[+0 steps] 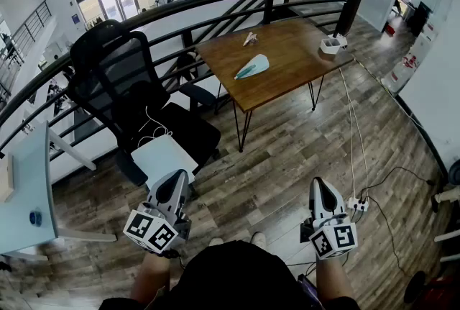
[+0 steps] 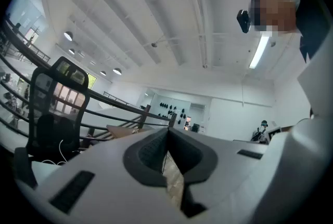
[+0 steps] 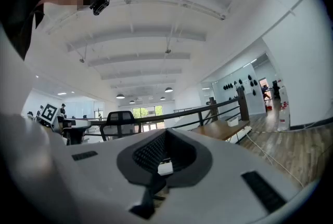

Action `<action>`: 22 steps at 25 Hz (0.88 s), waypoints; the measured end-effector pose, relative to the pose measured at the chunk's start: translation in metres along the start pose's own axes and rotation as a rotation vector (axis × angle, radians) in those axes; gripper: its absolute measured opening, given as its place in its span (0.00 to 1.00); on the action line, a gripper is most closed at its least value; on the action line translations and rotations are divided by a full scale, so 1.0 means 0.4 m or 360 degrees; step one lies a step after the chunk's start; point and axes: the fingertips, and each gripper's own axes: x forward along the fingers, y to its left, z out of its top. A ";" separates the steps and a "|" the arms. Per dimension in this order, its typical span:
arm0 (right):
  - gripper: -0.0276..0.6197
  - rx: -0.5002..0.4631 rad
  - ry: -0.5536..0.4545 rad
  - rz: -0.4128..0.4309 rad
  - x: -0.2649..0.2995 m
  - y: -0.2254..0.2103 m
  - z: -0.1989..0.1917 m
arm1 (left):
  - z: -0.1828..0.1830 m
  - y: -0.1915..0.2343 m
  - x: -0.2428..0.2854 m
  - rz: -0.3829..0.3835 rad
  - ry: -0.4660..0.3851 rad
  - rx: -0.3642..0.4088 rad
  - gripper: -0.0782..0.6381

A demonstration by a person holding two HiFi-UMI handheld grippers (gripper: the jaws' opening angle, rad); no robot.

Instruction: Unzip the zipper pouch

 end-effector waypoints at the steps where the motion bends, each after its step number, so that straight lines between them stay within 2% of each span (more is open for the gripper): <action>1: 0.03 -0.0008 0.0000 0.0007 0.004 0.003 0.004 | 0.006 -0.002 0.000 -0.0004 -0.0005 0.0008 0.13; 6: 0.03 -0.0038 0.0003 0.0043 0.026 0.028 0.008 | 0.023 -0.002 -0.002 -0.0019 -0.0020 0.0054 0.13; 13: 0.03 -0.0041 0.0000 0.0110 0.056 0.068 0.013 | 0.032 0.006 -0.007 -0.0016 -0.0027 0.0060 0.13; 22: 0.05 -0.0009 -0.0100 0.0137 0.069 0.118 0.037 | 0.053 0.009 -0.017 -0.0078 -0.0032 0.0128 0.13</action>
